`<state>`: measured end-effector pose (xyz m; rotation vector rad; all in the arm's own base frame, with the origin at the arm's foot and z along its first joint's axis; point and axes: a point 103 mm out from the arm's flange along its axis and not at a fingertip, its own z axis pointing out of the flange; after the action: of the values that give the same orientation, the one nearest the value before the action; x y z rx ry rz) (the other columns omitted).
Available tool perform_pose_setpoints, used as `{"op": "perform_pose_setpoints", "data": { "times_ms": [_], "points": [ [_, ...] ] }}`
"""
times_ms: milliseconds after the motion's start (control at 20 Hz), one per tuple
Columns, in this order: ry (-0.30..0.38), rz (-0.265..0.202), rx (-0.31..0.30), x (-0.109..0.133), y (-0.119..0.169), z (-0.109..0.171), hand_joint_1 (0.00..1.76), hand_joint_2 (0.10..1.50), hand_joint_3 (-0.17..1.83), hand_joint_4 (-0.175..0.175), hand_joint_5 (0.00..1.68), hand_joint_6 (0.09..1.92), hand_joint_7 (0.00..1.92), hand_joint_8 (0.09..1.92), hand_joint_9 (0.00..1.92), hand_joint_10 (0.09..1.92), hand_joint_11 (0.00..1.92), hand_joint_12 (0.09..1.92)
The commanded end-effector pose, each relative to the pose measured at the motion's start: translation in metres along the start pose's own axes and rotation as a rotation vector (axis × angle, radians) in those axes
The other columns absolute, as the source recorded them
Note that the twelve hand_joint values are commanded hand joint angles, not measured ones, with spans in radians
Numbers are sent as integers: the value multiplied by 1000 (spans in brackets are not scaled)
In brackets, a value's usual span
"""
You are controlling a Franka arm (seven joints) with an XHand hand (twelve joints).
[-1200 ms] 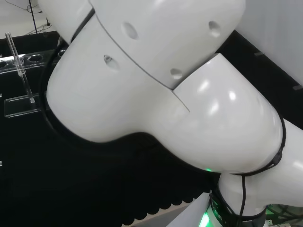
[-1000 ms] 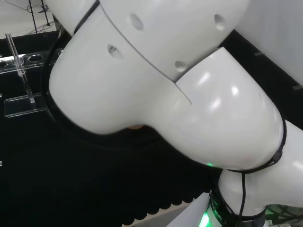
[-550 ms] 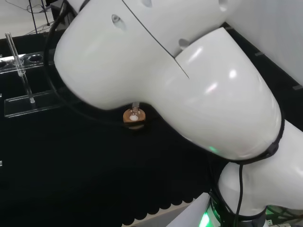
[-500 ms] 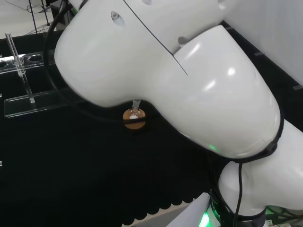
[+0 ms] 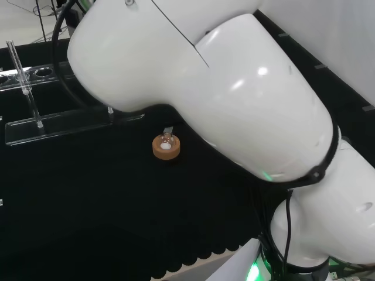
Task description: Put the funnel back on the funnel stand.
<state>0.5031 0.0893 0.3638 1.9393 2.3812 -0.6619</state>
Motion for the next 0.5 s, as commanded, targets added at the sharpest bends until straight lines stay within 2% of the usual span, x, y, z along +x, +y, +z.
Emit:
{"op": "perform_pose_setpoints", "data": {
  "times_ms": [50,500],
  "points": [
    [26,-25,-8,10,36,-5,695,733,604,-63,548,178,508,661,939,475,557,1270],
    [39,-38,-41,10,60,-7,696,732,602,-66,540,187,506,663,937,476,557,1269]
  ]
}}
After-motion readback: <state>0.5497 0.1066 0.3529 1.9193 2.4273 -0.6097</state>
